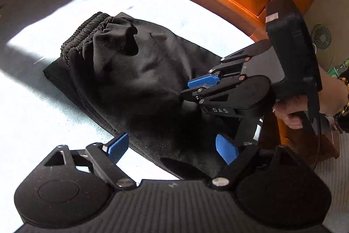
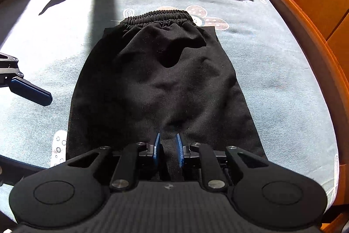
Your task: Fold clothes
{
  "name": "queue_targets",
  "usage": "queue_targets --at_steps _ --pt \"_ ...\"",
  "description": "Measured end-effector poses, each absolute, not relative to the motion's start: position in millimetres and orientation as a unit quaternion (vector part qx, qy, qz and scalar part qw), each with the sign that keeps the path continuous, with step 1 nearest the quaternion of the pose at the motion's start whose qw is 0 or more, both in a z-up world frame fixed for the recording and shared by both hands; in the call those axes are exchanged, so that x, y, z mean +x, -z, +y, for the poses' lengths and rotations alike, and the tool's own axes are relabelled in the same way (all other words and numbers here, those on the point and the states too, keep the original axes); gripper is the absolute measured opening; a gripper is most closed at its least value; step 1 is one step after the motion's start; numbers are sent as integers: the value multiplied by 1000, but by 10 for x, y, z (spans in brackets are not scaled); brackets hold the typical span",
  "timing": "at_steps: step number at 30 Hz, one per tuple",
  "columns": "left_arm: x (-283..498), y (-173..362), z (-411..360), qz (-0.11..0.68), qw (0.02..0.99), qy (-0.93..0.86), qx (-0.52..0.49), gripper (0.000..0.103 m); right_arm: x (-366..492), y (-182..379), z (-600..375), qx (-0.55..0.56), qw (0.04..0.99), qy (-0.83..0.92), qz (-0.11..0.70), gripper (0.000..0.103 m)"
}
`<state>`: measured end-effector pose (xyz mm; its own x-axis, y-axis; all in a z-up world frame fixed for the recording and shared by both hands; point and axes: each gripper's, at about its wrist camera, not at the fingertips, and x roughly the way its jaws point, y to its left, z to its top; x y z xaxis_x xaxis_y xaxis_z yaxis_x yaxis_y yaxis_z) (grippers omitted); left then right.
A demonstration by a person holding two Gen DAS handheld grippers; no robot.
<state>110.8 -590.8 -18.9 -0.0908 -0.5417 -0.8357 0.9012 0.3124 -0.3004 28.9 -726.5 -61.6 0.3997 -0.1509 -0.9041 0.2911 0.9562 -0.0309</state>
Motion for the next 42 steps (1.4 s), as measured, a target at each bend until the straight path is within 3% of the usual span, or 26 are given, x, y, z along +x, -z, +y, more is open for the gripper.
queue_targets --at_steps 2,10,15,19,28,34,42 --pt "1013 210 -6007 487 645 558 189 87 299 721 -7288 63 834 125 534 20" --pt "806 251 -6559 450 629 592 227 87 -195 260 -7657 140 839 165 499 26" --pt "881 612 -6852 486 613 568 257 87 -572 204 -7877 154 833 201 492 26" --pt "899 590 -6888 496 603 564 269 89 -811 242 -8004 172 825 218 491 26" --pt "1103 315 -7154 516 607 578 177 89 -1237 305 -8078 209 814 242 484 29" --pt "1132 648 -7420 531 607 560 186 89 -1362 347 -8098 222 810 247 484 29" --pt "1024 360 -7397 536 590 584 153 89 -1500 351 -8201 237 806 259 477 33"
